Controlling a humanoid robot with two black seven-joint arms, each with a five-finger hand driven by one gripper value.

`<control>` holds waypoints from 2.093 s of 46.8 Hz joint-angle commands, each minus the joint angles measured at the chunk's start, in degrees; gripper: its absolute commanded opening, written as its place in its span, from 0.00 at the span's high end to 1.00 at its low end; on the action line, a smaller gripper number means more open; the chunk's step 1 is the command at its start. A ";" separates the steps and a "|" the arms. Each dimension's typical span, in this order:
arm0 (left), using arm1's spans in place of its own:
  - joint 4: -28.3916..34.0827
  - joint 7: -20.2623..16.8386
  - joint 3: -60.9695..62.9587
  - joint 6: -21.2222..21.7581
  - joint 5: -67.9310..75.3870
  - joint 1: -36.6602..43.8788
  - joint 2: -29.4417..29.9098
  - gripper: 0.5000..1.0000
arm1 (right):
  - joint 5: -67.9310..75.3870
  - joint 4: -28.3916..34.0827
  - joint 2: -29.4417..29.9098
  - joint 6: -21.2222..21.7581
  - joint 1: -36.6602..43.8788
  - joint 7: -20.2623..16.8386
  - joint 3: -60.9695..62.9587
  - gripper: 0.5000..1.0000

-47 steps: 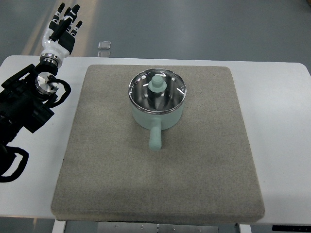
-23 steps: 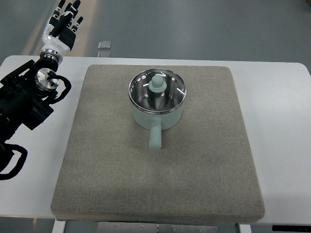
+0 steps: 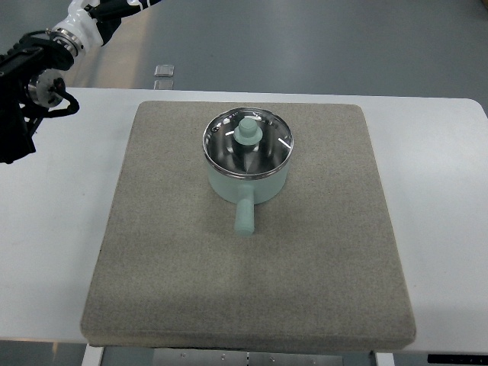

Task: Place lid left of pot with left hand
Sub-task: 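Swing the left hand over the pot toward the glass lid's knob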

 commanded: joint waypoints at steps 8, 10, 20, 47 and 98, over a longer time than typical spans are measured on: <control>-14.25 1.03 4.98 -1.48 16.22 -6.64 7.66 0.01 | 0.00 0.00 0.00 0.08 0.00 0.00 0.01 0.16; -15.66 1.64 6.92 -2.36 19.56 -8.05 8.28 0.01 | 0.00 0.00 0.00 -0.01 0.00 0.00 -0.07 0.16; -19.27 1.73 9.30 -11.67 32.40 -11.56 10.30 0.01 | 0.00 0.00 0.00 -0.01 -0.09 0.00 0.01 0.16; -26.04 0.15 9.21 -16.97 55.26 -21.15 11.27 0.01 | 0.00 0.00 0.00 -0.01 0.00 0.00 0.01 0.16; -27.09 -9.52 8.68 -16.97 85.93 -19.13 -1.21 0.01 | 0.00 0.00 0.00 -0.01 0.00 0.00 0.01 0.16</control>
